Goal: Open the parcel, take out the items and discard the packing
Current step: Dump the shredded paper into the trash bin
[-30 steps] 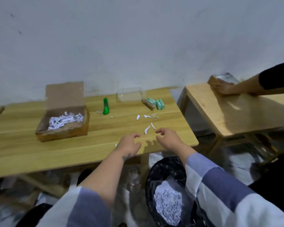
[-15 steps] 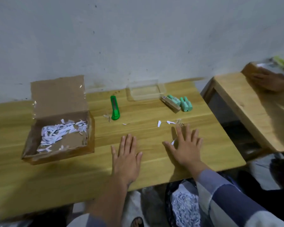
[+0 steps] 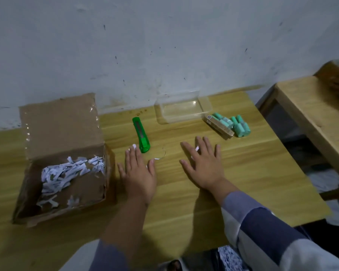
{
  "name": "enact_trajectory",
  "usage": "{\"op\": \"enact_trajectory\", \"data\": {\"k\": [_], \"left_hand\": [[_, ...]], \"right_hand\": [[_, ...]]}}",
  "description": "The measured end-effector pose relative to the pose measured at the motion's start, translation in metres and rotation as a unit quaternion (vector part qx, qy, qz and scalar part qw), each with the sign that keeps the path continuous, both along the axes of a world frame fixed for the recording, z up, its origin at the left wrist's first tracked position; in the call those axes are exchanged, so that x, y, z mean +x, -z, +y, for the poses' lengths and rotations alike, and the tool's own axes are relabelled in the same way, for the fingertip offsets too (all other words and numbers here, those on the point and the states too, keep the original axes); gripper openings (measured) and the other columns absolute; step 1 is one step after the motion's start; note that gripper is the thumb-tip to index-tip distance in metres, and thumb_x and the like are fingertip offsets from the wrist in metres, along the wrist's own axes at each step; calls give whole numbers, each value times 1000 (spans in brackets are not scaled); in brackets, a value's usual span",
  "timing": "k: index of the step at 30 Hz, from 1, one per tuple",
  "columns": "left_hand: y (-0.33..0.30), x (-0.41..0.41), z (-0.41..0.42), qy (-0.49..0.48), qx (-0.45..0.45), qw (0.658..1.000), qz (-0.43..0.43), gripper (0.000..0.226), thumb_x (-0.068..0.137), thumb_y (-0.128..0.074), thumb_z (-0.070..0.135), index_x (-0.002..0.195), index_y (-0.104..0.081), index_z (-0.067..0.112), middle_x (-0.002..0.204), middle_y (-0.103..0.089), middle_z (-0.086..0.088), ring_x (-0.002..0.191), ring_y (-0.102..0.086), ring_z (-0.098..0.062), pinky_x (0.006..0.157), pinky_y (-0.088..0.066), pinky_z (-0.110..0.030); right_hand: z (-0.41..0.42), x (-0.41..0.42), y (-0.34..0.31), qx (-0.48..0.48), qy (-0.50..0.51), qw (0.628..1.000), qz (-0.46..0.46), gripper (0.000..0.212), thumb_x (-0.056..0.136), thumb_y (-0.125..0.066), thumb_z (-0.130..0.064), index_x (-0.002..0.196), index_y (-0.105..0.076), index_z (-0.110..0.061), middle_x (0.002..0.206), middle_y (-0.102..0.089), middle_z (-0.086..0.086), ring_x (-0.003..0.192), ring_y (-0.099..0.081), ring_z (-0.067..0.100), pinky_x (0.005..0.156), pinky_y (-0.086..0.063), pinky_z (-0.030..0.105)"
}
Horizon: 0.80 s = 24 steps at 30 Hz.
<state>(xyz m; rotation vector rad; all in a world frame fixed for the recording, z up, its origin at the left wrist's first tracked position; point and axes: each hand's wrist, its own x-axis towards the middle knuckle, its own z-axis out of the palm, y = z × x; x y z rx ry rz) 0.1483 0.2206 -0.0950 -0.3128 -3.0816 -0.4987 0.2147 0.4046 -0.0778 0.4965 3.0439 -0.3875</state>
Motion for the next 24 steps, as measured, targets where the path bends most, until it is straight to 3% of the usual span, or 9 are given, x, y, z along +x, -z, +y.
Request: {"op": "enact_trajectory", "data": {"k": [3,9,15,20,24], "left_hand": [[0,21,9,-9,6,1000,11,72,90,-16,46,149,-25,6,157,-27,-9,146,-20,-24,116,-10,-53],[-7,57,31,52,-40,997,-40,79,85,2,52,152,-10,13,162,-2,-3,149,2,-20,117,3,-50],[-12,72,63,204,-58,976,-51,80,82,6,55,153,1,19,161,9,3,148,13,-15,117,6,-49],[-12,103,108,342,-78,936,-39,74,87,0,52,153,-9,19,161,6,2,148,9,-16,116,5,-51],[-11,128,134,407,-94,908,-34,72,88,0,49,153,-9,20,161,5,5,148,7,-16,115,4,-54]], "right_hand": [[-10,-2,1,-25,-51,998,27,52,92,-21,-48,142,-31,-40,159,-18,7,149,-5,22,116,-1,52],[-2,19,4,-43,-77,995,41,54,92,-20,-42,141,-39,-29,157,-27,3,147,-16,18,118,-7,43],[31,72,1,-45,-10,998,31,61,89,-17,-45,144,-36,-23,157,-27,2,147,-18,17,117,-6,37],[63,125,0,-29,63,997,30,61,89,-20,-45,141,-41,-22,154,-32,4,145,-26,21,116,-17,44],[79,157,2,-37,117,992,34,63,88,-17,-45,141,-41,-22,155,-31,4,145,-23,20,117,-13,40]]}}
